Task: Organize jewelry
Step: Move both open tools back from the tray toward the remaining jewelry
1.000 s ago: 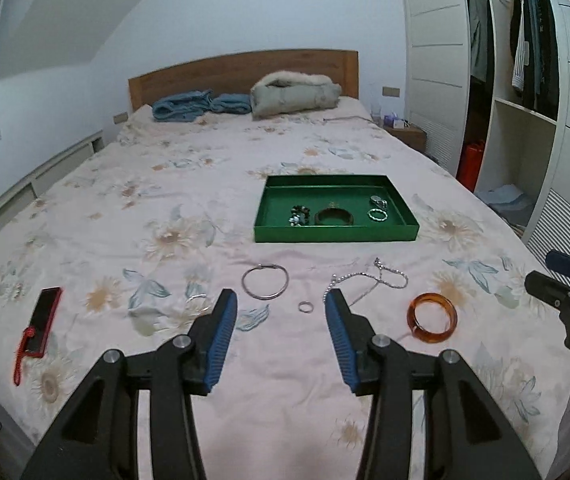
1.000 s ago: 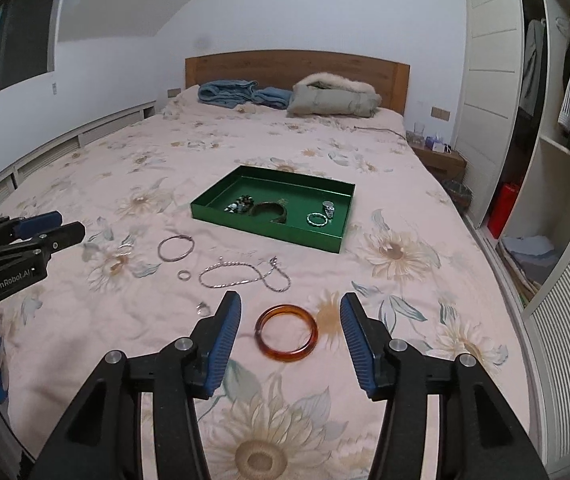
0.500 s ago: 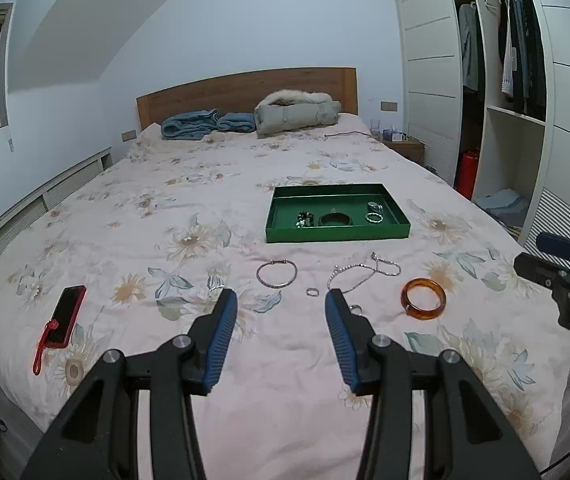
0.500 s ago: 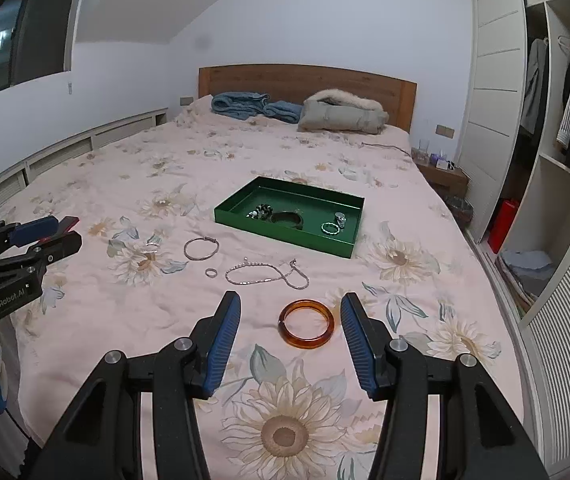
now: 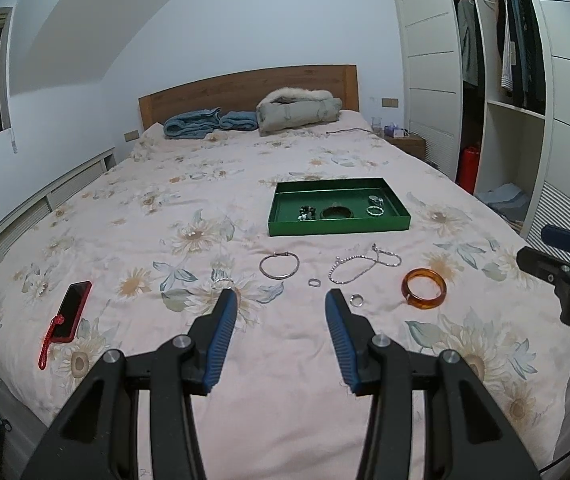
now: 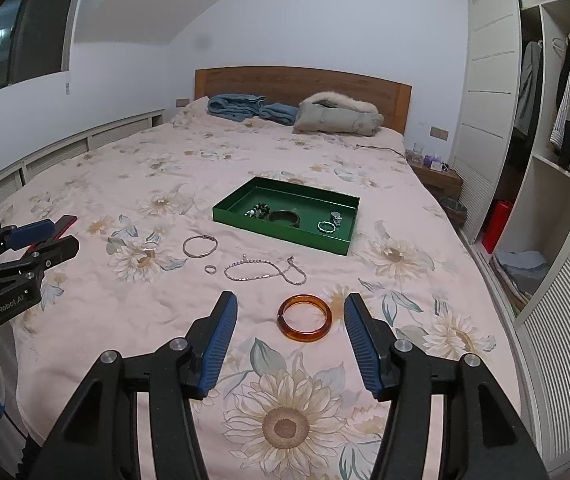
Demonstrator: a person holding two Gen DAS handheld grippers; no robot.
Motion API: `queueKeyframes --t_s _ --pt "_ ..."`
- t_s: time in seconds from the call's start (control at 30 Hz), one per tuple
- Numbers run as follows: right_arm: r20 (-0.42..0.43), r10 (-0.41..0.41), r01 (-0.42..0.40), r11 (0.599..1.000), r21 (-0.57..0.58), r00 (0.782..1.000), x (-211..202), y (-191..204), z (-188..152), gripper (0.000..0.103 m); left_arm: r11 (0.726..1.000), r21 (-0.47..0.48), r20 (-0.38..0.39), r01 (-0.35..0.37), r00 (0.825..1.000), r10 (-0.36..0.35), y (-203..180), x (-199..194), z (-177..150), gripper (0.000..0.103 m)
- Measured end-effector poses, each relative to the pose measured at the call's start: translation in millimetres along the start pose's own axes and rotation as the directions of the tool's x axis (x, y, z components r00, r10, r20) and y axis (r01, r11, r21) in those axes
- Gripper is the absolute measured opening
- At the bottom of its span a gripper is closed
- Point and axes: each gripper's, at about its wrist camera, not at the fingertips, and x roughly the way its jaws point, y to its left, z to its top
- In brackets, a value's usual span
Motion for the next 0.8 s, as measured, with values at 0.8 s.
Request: queueKeyframes --t_s 0.8 --pt "-0.062 0.015 -0.011 0.998 0.065 0.998 47.9 -31.3 -12.3 0.053 1.0 -0.016 -0.088 0.01 0.996 -0.011 6.0 47.0 -10.7 0.044"
